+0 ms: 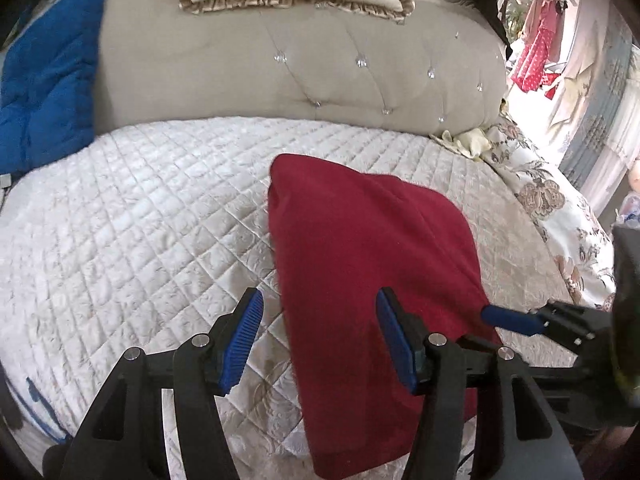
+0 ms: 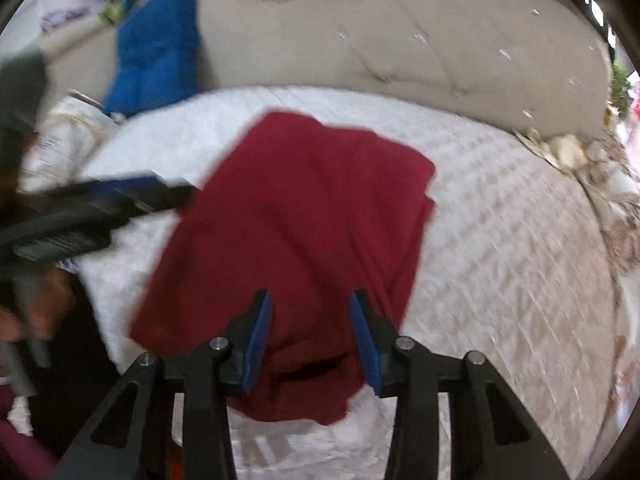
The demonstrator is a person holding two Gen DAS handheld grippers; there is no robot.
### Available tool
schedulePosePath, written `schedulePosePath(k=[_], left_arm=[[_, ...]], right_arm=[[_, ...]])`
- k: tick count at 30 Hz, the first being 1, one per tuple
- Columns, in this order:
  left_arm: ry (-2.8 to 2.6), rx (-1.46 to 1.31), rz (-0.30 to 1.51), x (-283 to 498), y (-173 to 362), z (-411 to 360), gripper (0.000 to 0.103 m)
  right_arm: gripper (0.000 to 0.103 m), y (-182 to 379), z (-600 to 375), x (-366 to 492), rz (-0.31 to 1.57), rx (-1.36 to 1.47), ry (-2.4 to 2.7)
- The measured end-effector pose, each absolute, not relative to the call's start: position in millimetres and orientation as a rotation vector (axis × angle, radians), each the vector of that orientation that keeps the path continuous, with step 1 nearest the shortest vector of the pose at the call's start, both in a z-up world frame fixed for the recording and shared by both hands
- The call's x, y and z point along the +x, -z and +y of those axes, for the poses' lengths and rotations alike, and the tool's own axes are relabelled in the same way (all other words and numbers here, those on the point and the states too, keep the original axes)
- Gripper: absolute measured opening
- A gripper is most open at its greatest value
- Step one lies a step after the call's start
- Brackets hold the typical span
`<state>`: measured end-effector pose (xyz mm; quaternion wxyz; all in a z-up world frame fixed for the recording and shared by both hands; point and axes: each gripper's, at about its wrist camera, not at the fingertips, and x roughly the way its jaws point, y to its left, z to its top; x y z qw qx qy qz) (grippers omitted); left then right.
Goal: Fold small clothes
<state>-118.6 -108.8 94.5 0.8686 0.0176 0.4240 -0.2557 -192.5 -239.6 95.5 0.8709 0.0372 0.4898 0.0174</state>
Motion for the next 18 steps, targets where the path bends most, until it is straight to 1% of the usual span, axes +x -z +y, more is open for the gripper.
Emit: schedulePosePath(k=[4,6,8,9,10,11,13,15,18], left_arm=[[0.511,0.061,0.854,-127.9,-101.3,-105.6,0.037],[0.503,0.073,0.834,-132.1,-106.0,-103.8,0.037],[0.497,0.079,0.815,-136.6,-111.0,-102.6,0.037],[0.493,0.081,0.807,-138.2,-113.1,-102.1,0.037],[0.488,0.083,0.799,-139.5,-114.9,-101.9,0.037],[0.481,0.084,0.789,-141.5,-117.7,-101.1,0.037],[0.475,0.083,0.776,-144.5,-121.7,-99.6,0.037],[0.472,0.081,0.762,-147.3,-126.2,-98.6,0.037],[0.461,0.079,0.732,-151.1,-134.2,-97.4,0.037]], right_arm=[[0.041,-103.0,-234.9,-199.9,1.013,0.07,-0.02],[0.044,-114.0,-234.7,-204.9,0.986,0.099,-0.02],[0.051,-127.7,-235.1,-210.3,0.943,0.118,0.001],[0.059,-132.3,-234.1,-212.1,0.927,0.117,0.013],[0.064,-138.7,-233.2,-214.9,0.907,0.111,0.029],[0.066,-143.4,-231.7,-216.3,0.896,0.105,0.045],[0.074,-152.2,-230.8,-219.0,0.877,0.094,0.081],[0.078,-158.8,-230.7,-221.3,0.861,0.094,0.108],[0.082,-165.7,-231.3,-222.7,0.842,0.113,0.122]])
